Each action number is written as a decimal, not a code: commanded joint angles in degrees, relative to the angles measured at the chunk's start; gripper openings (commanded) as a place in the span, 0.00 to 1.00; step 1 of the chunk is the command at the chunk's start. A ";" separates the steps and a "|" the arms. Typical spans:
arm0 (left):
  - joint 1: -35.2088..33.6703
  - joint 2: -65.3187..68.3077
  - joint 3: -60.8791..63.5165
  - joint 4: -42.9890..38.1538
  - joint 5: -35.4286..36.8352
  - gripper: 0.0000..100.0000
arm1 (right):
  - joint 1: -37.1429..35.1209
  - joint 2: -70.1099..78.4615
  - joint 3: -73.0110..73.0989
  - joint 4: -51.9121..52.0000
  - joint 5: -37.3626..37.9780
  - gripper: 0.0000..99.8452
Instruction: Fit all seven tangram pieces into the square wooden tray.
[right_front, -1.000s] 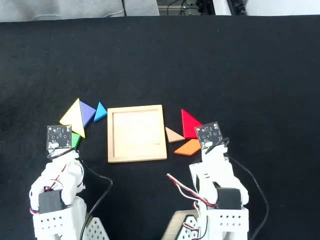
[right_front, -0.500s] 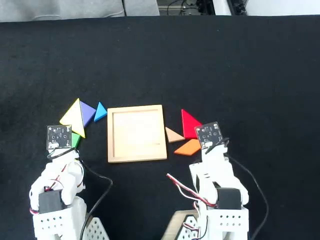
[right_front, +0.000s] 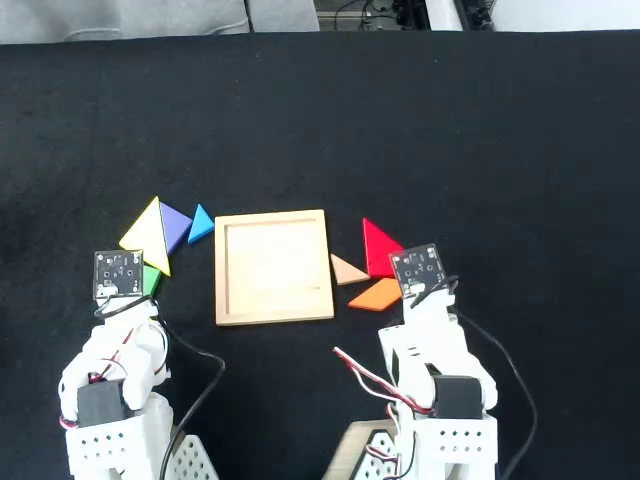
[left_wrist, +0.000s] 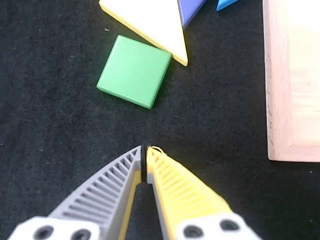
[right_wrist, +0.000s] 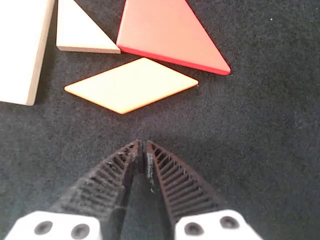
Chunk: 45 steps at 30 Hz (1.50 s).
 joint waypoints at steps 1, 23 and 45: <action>0.22 -0.18 1.10 -0.53 0.70 0.03 | -0.09 -4.88 -0.13 0.53 0.26 0.02; 0.66 -0.26 1.10 -0.79 0.70 0.03 | -0.44 -4.88 -0.13 0.53 0.26 0.02; 0.40 -0.35 -3.74 -54.15 0.53 0.03 | -0.35 -4.97 -0.13 -25.58 0.18 0.02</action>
